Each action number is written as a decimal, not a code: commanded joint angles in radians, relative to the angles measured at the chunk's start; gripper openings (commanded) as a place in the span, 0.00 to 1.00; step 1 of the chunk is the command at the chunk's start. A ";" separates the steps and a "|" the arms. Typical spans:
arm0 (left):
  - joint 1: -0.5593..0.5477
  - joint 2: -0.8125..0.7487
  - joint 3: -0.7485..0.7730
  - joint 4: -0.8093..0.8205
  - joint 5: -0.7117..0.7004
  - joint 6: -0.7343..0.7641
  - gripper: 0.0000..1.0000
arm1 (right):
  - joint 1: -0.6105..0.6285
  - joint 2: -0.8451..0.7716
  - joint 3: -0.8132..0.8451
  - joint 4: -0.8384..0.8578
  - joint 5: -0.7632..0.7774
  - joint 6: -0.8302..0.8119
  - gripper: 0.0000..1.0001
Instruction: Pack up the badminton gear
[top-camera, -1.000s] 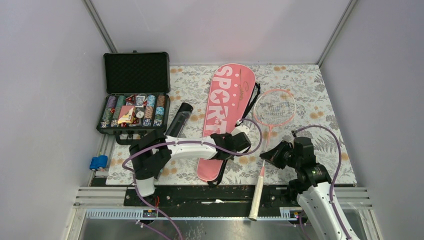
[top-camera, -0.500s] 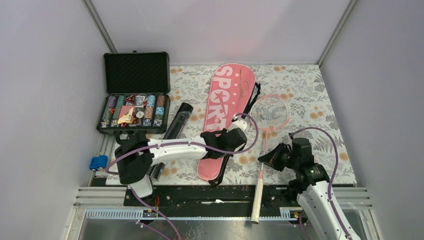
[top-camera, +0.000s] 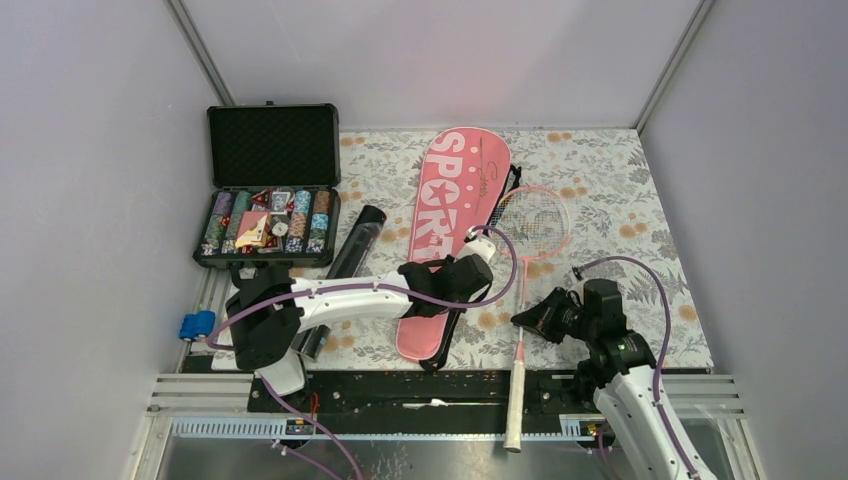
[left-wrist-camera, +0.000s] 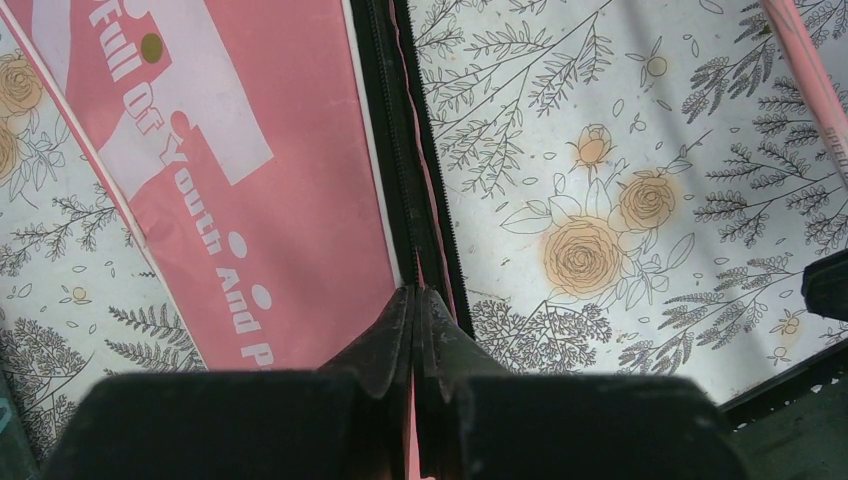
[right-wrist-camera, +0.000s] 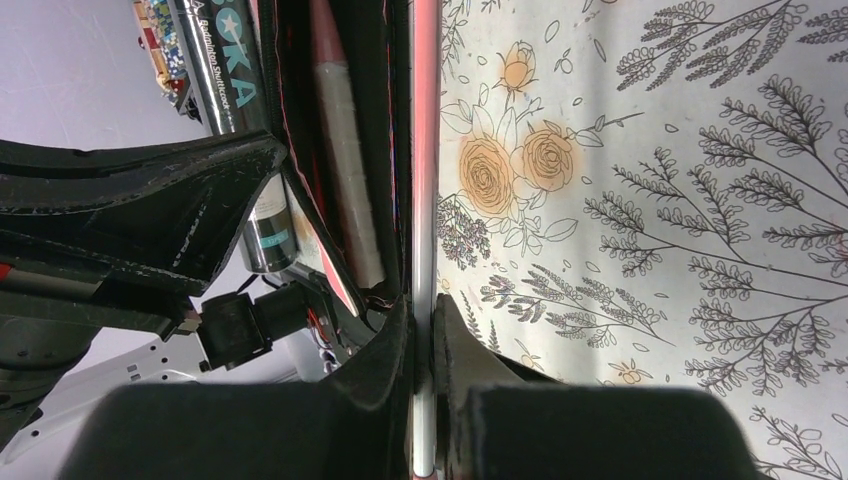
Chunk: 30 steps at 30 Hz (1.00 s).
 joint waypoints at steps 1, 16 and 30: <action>0.000 -0.051 0.023 0.052 0.016 0.018 0.00 | 0.003 -0.009 -0.002 0.100 -0.071 0.010 0.00; 0.002 -0.077 0.015 0.085 0.064 0.058 0.00 | 0.123 0.070 -0.029 0.251 -0.097 0.036 0.00; 0.003 -0.152 -0.038 0.144 0.185 0.036 0.00 | 0.241 0.243 -0.010 0.577 0.059 0.116 0.00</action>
